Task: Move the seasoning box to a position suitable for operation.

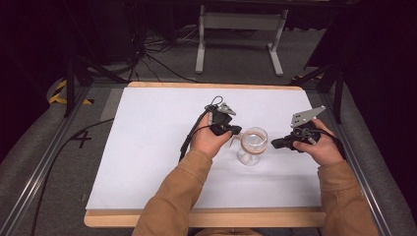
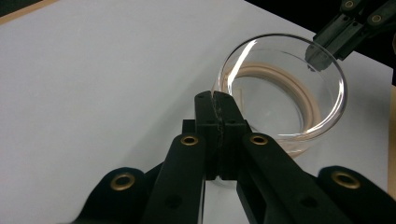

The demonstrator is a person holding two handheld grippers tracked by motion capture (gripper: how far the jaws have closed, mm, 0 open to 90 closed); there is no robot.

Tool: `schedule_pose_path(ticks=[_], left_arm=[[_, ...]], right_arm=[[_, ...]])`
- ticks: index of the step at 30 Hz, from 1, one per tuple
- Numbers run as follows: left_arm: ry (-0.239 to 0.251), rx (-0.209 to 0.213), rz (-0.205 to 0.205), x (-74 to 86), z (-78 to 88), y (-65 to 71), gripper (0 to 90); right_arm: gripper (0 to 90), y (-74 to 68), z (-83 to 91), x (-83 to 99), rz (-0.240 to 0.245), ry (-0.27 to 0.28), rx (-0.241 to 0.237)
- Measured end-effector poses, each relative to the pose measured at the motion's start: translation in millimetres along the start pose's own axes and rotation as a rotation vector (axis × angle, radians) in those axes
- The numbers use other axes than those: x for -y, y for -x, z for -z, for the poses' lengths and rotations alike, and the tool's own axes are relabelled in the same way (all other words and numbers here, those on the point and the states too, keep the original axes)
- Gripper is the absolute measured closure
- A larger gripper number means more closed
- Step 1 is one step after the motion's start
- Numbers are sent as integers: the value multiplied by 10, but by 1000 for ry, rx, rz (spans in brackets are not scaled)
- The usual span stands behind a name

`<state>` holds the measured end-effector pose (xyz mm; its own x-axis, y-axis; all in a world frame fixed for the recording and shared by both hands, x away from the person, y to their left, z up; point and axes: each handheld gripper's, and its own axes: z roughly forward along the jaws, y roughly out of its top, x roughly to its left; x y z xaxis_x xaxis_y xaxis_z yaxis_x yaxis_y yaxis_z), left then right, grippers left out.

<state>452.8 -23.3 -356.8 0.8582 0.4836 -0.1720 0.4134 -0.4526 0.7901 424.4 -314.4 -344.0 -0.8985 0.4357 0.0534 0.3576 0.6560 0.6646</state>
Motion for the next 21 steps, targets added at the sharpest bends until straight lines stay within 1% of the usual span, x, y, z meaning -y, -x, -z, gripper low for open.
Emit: schedule_pose_path(ticks=[4,7,12,17,19,20,21], left_arm=[[-2,-1,4,-2,0,4,900],[-3,-1,4,-4,0,0,900],[-8,-4,3,-4,1,0,899],[-13,-10,-5,-5,8,4,898],[1,-17,-5,-5,33,9,896],[1,-17,-5,-5,33,9,896],[7,-17,-6,-9,73,25,896]], right_arm=[[900,-29,-73,-30,10,-17,-5],[900,-36,-81,-40,16,-16,-4],[900,-55,-66,-59,9,18,-10],[900,-60,-48,-64,15,40,-6],[900,-63,-35,-69,15,60,-6],[900,-63,-35,-69,15,60,-6],[900,-67,-29,-73,15,68,-7]])
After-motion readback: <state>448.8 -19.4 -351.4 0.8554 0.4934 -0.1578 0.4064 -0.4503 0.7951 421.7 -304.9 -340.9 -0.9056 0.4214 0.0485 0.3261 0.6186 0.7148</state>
